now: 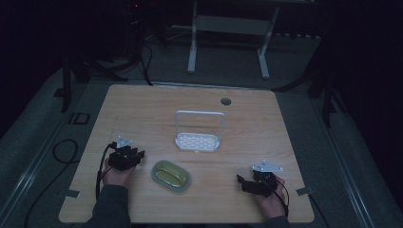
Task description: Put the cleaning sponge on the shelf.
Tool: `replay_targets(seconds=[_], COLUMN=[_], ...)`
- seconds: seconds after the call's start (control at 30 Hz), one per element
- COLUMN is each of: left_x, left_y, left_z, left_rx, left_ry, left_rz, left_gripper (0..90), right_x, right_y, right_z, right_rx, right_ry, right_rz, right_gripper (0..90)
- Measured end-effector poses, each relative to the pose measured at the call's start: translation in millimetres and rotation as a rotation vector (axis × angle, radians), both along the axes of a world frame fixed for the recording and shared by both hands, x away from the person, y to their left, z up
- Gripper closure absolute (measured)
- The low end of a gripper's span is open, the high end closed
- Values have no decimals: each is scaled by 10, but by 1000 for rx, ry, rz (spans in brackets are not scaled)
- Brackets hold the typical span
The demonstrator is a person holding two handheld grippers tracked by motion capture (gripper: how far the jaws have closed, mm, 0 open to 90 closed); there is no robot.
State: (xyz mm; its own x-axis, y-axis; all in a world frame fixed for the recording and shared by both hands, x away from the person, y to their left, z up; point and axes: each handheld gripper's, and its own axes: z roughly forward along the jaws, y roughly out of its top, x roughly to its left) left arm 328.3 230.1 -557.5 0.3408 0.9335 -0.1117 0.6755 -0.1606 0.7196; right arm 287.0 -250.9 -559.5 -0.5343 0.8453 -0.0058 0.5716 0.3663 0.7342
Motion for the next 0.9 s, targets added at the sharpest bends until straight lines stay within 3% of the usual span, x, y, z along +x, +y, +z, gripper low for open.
replay_targets(seconds=[0.3, 0.5, 0.63, 0.77, 0.9], left_x=[-1, -52, -62, -78, -122], left_y=[-58, -138, -191, -287, -386], left_z=[56, 171, 242, 287, 356], left_rx=[1, -7, -55, -33, -31], left_ry=[7, -21, -9, -13, -26], left_rz=[-45, -111, -161, -211, -264], left_gripper=[636, 646, 749, 888, 900], right_x=[2, 1, 1, 1, 1], right_y=[-1, -1, -1, -1, -1], right_z=[-1, 0, 0, 0, 0], right_rx=[0, 0, 0, 0, 0], right_ry=[-1, 0, 0, 0, -1], right_rz=[2, 1, 2, 2, 2], right_gripper=[246, 247, 246, 247, 247])
